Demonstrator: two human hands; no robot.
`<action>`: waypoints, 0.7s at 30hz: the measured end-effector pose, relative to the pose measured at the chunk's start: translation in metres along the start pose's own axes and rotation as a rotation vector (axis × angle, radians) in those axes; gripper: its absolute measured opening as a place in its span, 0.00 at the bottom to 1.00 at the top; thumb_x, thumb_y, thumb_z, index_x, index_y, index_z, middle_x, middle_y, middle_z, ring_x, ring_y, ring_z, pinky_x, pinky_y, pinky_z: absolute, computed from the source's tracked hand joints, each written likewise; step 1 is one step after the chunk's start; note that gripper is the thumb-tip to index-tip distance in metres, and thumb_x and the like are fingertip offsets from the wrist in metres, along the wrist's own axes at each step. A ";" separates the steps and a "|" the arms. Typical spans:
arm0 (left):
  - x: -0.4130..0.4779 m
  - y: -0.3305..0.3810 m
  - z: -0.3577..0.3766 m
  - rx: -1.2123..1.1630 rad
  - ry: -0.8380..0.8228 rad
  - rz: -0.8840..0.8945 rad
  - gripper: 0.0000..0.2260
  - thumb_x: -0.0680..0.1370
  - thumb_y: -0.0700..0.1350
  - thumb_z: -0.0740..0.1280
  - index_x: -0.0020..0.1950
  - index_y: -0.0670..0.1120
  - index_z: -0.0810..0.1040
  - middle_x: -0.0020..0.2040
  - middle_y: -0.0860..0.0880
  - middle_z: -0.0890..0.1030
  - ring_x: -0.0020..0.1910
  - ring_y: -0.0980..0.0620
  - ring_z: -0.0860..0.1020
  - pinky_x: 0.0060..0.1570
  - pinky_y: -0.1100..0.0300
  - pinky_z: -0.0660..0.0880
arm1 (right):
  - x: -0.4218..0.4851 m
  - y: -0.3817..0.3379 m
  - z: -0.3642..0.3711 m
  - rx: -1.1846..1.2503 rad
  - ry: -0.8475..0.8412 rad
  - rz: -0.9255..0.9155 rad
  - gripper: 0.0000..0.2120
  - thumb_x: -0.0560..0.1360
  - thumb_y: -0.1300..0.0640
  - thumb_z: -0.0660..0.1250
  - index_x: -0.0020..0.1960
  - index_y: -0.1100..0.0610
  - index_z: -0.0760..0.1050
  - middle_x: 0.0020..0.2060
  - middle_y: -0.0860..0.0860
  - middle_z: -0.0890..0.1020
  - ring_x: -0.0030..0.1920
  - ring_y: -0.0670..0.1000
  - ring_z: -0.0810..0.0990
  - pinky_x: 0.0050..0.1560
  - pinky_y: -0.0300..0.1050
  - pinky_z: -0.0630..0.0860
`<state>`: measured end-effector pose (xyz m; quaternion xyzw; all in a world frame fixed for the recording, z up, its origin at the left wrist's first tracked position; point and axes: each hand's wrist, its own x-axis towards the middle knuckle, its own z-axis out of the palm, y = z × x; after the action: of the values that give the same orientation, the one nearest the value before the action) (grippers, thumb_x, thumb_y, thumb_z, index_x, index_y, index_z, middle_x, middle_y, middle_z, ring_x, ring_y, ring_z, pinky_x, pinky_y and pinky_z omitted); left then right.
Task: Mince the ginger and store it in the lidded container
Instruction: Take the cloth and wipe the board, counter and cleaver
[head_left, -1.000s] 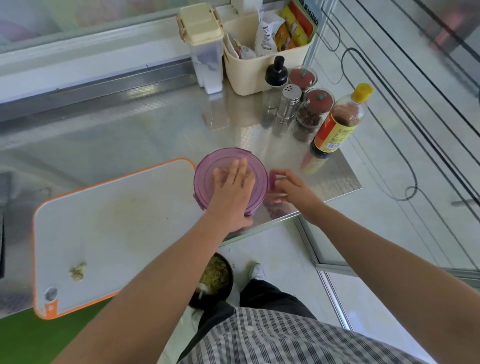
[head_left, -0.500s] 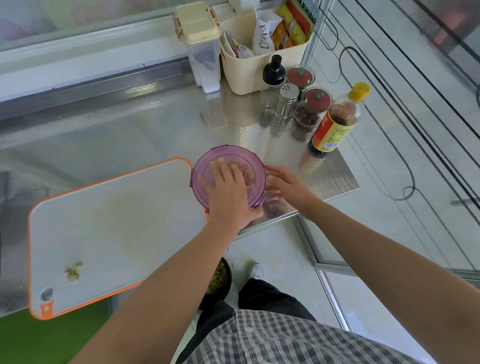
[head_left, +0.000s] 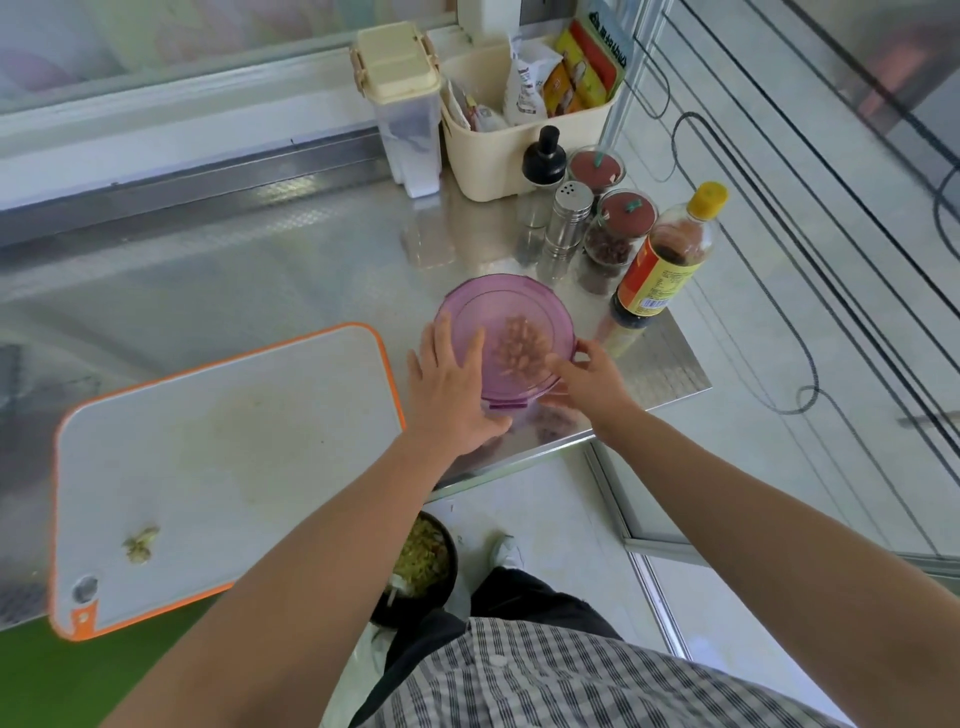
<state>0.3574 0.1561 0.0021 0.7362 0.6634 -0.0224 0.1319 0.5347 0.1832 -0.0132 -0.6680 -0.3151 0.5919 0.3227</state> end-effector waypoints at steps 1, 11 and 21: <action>-0.001 0.003 0.002 -0.050 0.000 -0.002 0.47 0.68 0.61 0.71 0.78 0.49 0.48 0.77 0.38 0.43 0.76 0.36 0.45 0.72 0.42 0.52 | -0.001 -0.001 -0.004 0.023 0.040 0.005 0.20 0.75 0.60 0.68 0.64 0.58 0.65 0.55 0.62 0.77 0.46 0.62 0.83 0.42 0.53 0.82; -0.021 0.007 0.009 -0.307 0.062 0.076 0.36 0.75 0.49 0.68 0.78 0.45 0.54 0.78 0.40 0.47 0.77 0.42 0.48 0.73 0.49 0.57 | -0.042 0.020 -0.026 0.234 0.061 0.187 0.12 0.78 0.59 0.52 0.51 0.62 0.72 0.42 0.61 0.79 0.37 0.59 0.80 0.41 0.51 0.79; -0.155 -0.131 0.025 -0.511 0.244 -0.436 0.13 0.76 0.43 0.63 0.60 0.48 0.78 0.55 0.47 0.77 0.57 0.47 0.75 0.56 0.51 0.73 | -0.092 0.043 0.119 -0.539 -0.553 -0.034 0.09 0.79 0.63 0.58 0.44 0.56 0.74 0.39 0.54 0.79 0.35 0.49 0.77 0.33 0.37 0.74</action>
<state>0.2137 0.0116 -0.0114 0.5177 0.8000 0.2048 0.2237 0.4084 0.0903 -0.0045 -0.5385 -0.5458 0.6402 0.0482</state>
